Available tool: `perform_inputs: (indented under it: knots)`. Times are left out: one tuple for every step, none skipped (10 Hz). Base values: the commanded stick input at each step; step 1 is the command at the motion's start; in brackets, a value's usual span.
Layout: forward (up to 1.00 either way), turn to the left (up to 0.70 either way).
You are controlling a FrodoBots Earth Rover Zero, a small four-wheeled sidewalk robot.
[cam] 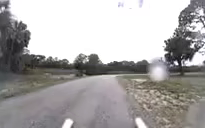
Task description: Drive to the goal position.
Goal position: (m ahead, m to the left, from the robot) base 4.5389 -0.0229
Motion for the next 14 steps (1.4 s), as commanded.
perform_inputs:
  knots:
    - [0.84,0.06]
    - [0.84,0.06]
    - [0.84,0.06]
    - [0.84,0.06]
    - [0.84,0.06]
    - [0.84,0.06]
    - [0.84,0.06]
    - [0.84,0.06]
    - [0.84,0.06]
    - [0.84,0.06]
    - [0.84,0.06]
    - [0.84,0.06]
    - [0.84,0.06]
    - [0.84,0.06]
